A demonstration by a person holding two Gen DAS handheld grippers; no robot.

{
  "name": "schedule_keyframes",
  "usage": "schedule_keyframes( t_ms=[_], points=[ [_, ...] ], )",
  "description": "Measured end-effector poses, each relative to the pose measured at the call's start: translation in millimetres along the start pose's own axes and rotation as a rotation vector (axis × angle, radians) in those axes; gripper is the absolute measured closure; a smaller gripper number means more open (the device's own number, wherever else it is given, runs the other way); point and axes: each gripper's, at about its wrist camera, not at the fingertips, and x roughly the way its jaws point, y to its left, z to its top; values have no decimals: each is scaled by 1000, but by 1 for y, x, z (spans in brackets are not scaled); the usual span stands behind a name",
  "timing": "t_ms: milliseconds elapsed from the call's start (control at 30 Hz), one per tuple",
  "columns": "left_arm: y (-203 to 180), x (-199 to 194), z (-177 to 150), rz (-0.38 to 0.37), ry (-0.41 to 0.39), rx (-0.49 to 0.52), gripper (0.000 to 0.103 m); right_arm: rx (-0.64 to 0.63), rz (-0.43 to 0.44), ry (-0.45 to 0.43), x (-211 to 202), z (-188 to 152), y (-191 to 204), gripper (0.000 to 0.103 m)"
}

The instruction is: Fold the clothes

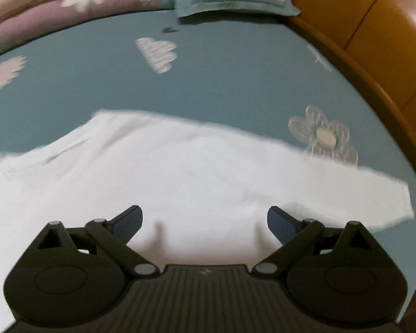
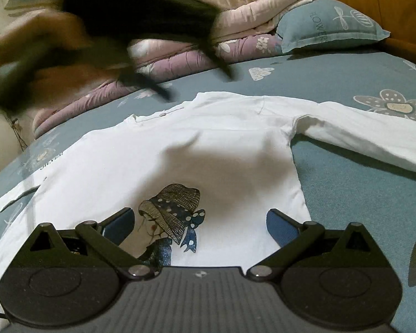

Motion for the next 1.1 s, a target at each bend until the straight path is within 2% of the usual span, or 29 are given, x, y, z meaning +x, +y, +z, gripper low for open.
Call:
schedule_keyframes(
  t_ms=[167, 233, 300, 400, 467, 567, 633, 667, 767, 800, 933, 1000, 1067, 1100],
  points=[
    [15, -47, -73, 60, 79, 14, 6, 3, 5, 14, 2, 4, -2, 0],
    [20, -62, -103, 69, 72, 13, 6, 0, 16, 55, -4, 9, -3, 0],
    [20, -68, -127, 91, 29, 40, 6, -7, 34, 106, -14, 13, -3, 0],
    [11, -69, -157, 101, -77, 95, 6, 47, 110, 95, -46, 17, -24, 0],
    [3, -64, -172, 67, -125, 96, 6, 77, 119, 71, -68, 25, -46, 0],
    [-11, -54, -186, 27, -160, 83, 6, 77, 64, 24, -91, 43, -80, 0],
    [-22, -50, -193, 52, -180, 78, 6, 24, 1, -8, -96, 58, -104, 0],
    [-27, -47, -196, 68, -191, 74, 6, 3, -46, 12, -91, 65, -115, 2],
    [-41, -39, -205, 105, -217, 62, 6, -60, -175, 78, -70, 85, -147, 27],
    [-44, -36, -207, 107, -218, 56, 6, -81, -206, 99, -60, 91, -156, 28],
    [-49, -25, -206, 89, -199, 82, 6, -180, -188, 133, -27, 104, -168, 28],
    [-51, -20, -204, 98, -190, 108, 6, -227, -177, 155, -8, 109, -169, 40],
    [-50, -15, -203, 94, -178, 119, 6, -279, -166, 184, 9, 111, -171, 45],
    [-49, -12, -202, 89, -171, 122, 6, -310, -191, 200, 17, 110, -175, 46]
  ],
)
